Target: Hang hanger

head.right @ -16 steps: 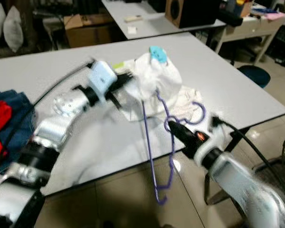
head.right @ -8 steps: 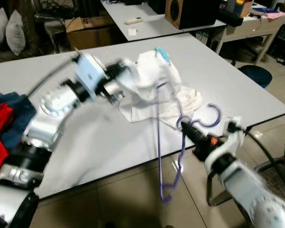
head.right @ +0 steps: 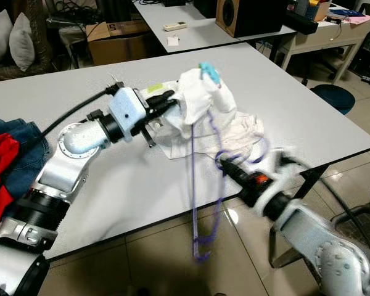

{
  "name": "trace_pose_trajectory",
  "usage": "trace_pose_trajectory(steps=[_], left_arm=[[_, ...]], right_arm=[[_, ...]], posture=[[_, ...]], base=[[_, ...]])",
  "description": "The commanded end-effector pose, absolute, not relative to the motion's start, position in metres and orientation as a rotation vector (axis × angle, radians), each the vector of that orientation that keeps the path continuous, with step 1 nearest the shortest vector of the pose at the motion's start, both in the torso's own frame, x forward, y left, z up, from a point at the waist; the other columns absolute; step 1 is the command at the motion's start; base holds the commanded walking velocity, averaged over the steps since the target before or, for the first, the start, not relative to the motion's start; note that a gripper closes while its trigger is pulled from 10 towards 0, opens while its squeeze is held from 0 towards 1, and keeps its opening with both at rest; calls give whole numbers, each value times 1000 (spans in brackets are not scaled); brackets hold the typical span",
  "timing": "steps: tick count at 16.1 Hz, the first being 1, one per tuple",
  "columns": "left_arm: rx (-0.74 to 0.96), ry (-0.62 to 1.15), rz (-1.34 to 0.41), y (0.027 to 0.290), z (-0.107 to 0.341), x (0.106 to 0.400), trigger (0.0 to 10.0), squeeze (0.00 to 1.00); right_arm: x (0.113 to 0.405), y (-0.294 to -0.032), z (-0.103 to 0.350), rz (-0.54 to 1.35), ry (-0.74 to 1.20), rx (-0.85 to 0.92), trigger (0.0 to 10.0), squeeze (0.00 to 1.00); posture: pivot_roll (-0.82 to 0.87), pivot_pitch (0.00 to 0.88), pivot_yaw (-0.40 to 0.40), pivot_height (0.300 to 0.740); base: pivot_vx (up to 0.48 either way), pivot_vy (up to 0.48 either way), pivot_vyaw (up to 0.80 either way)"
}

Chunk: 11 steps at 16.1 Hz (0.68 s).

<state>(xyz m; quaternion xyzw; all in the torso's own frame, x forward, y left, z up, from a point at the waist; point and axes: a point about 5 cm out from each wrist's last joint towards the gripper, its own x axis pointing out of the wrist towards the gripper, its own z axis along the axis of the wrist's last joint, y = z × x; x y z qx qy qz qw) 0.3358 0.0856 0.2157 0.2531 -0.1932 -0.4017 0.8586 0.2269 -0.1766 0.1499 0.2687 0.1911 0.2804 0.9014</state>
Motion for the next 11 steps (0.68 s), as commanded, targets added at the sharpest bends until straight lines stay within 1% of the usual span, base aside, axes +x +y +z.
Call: trace_pose_trajectory(steps=[1, 2, 4, 7, 8, 9, 10, 11], left_arm=[[542, -426, -804, 87, 224, 340, 0, 0], [542, -429, -802, 88, 224, 340, 0, 0], [528, -438, -843, 87, 224, 336, 0, 0], [514, -462, -877, 90, 223, 328, 0, 0], [507, -471, -878, 90, 225, 327, 0, 0], [523, -449, -876, 93, 222, 328, 0, 0], [570, -398, -867, 99, 214, 330, 0, 0], [645, -317, -847, 112, 201, 333, 0, 0]], right_arm=[[223, -168, 147, 615, 424, 540, 10000, 0], [224, -168, 147, 609, 421, 553, 10000, 0], [233, -175, 145, 529, 397, 600, 10000, 0], [254, -196, 140, 327, 313, 773, 10000, 0], [256, -199, 139, 296, 303, 789, 10000, 0], [260, -208, 143, 250, 253, 806, 10000, 0], [262, -214, 152, 243, 189, 825, 10000, 0], [263, -221, 167, 262, 90, 861, 10000, 0]], posture=[[-67, 0, 34, 740], [-67, 0, 34, 740], [-66, 0, 35, 740], [-57, 0, 27, 740], [-57, 0, 28, 740], [-57, 0, 30, 740], [-56, 0, 31, 740], [-57, 0, 33, 740]], base=[[0, 0, 0], [0, 0, 0], [0, 0, 0], [0, 0, 0], [0, 0, 0], [0, 0, 0], [0, 0, 0], [0, 0, 0]])
